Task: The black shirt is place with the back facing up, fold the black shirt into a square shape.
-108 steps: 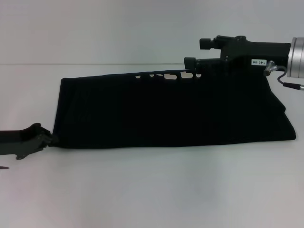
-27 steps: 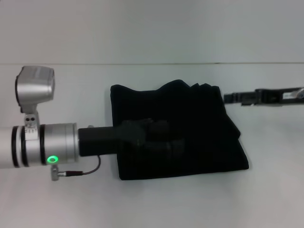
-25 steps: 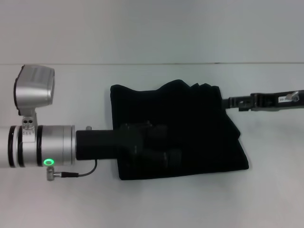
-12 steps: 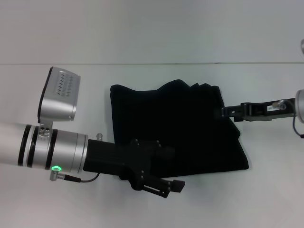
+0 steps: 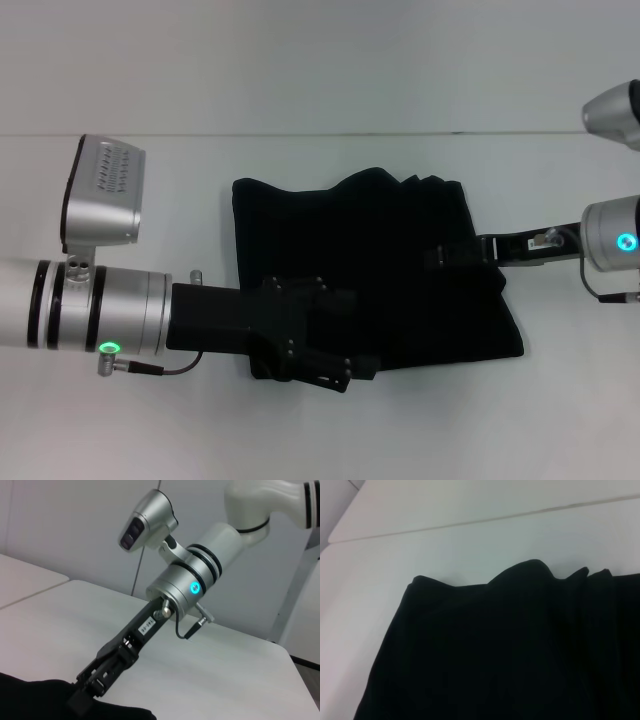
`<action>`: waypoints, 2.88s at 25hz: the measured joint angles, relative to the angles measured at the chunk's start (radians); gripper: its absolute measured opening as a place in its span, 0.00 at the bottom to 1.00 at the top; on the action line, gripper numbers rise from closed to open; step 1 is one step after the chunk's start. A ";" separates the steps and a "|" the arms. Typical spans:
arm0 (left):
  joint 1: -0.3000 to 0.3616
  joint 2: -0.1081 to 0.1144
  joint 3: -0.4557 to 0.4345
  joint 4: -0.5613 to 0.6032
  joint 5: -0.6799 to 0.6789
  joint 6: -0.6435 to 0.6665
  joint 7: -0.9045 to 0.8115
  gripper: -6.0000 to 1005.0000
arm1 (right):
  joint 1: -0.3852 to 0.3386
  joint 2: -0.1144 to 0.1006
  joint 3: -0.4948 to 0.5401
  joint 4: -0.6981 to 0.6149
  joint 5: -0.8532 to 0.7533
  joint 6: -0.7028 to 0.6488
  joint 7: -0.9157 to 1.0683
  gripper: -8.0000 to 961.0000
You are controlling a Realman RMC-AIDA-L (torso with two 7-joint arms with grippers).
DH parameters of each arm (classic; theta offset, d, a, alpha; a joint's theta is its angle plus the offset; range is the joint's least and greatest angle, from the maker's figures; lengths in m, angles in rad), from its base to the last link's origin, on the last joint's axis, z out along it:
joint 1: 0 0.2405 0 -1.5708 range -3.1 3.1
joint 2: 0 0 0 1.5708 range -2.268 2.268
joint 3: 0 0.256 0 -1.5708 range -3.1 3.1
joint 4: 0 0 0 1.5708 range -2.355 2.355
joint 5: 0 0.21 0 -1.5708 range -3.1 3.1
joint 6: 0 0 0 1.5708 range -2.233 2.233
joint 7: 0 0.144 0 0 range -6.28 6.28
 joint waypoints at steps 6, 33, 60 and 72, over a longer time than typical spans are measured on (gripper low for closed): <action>0.002 0.000 -0.006 -0.002 -0.001 -0.003 0.000 0.94 | 0.004 0.016 -0.009 0.000 0.000 0.015 -0.007 0.90; -0.005 -0.006 -0.005 -0.005 -0.002 -0.034 -0.008 0.94 | 0.019 0.020 -0.006 -0.016 0.000 0.042 -0.001 0.82; -0.007 -0.007 -0.005 -0.015 -0.002 -0.060 -0.009 0.94 | 0.028 0.035 -0.045 -0.011 0.002 0.060 0.007 0.80; -0.014 -0.006 -0.005 -0.015 -0.003 -0.072 -0.009 0.94 | 0.028 0.034 -0.040 -0.016 0.005 0.060 0.009 0.53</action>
